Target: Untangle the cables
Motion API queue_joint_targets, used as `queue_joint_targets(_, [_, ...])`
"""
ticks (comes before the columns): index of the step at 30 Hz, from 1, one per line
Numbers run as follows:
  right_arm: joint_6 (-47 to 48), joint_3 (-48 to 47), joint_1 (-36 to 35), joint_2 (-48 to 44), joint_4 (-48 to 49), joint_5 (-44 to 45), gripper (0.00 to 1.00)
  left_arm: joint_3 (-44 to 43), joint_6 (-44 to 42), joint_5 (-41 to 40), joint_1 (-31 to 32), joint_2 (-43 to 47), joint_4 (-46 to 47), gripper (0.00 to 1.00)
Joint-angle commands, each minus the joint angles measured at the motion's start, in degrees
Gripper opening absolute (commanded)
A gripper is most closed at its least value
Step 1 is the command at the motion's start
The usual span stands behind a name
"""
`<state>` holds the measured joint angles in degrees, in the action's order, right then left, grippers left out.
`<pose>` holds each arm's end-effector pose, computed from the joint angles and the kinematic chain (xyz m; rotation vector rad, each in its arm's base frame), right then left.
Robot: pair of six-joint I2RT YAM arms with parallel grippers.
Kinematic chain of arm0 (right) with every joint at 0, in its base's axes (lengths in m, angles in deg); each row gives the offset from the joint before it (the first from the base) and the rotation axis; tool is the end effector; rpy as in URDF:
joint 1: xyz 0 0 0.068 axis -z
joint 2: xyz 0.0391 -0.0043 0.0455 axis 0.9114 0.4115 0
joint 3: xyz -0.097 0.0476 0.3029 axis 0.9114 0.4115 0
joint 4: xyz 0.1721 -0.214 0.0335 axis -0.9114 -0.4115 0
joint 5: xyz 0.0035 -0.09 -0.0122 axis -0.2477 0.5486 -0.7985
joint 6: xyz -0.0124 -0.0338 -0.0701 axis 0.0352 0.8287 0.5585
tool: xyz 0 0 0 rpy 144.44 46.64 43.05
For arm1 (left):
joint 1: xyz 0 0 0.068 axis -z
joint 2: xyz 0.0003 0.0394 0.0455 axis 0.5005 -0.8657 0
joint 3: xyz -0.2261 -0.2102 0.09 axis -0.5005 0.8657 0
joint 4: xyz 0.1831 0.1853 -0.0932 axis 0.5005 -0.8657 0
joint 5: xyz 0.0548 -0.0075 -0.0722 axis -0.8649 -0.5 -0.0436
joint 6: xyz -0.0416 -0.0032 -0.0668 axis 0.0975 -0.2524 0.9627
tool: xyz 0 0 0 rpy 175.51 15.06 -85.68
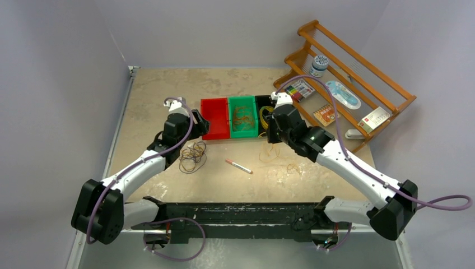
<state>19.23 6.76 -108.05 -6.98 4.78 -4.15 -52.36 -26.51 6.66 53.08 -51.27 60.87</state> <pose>0.2235 0.1758 0.3652 -0.1332 2.1186 0.3775 0.2635 -0.1008 0.2555 -0.3660 2.0172 -0.5194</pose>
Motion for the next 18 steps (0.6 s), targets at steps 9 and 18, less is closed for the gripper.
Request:
queue_joint_targets(9, [1.1,3.3,2.4,5.8,10.0,-4.7,0.00,2.2,0.6,19.2,0.3,1.5,17.4,0.67])
queue_joint_targets(18, [-1.1,6.2,2.8,14.1,4.3,-5.1,0.24,1.8,1.1,20.0,0.8,-1.1,17.9,0.67])
